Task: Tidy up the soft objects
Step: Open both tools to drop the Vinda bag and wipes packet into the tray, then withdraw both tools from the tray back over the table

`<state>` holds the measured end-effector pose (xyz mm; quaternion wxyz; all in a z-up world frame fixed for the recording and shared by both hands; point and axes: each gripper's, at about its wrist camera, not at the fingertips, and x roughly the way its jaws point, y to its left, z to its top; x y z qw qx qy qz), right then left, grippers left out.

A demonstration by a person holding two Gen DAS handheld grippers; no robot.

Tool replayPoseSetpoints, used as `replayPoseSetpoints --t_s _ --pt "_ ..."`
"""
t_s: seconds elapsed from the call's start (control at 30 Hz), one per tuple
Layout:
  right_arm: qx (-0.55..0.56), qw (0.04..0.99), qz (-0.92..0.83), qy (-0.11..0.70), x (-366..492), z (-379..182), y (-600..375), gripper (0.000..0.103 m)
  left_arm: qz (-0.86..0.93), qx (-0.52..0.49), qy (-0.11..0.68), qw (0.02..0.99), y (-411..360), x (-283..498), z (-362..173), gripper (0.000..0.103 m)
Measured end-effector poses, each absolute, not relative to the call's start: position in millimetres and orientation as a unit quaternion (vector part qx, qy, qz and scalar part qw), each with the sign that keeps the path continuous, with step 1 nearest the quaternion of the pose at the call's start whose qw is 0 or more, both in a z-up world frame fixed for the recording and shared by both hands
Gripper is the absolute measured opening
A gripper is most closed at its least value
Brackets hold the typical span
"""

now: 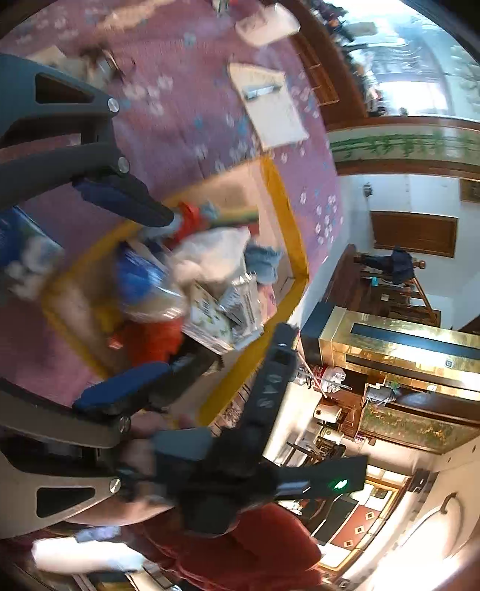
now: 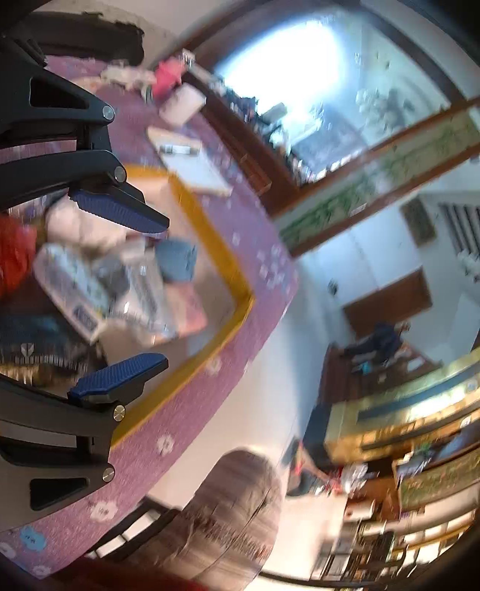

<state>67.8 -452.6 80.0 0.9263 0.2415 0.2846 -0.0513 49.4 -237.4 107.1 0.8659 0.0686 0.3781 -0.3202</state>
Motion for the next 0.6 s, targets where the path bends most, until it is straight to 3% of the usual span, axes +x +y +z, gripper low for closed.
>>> replayPoseSetpoints --t_s 0.23,0.6 --pt "0.195 0.946 0.038 0.257 63 98 -410 0.072 -0.257 0.084 0.333 0.903 -140 -5 124 0.089" --pt "0.163 0.871 0.277 0.373 22 73 -290 0.077 -0.14 0.019 0.395 0.908 0 28 96 0.09"
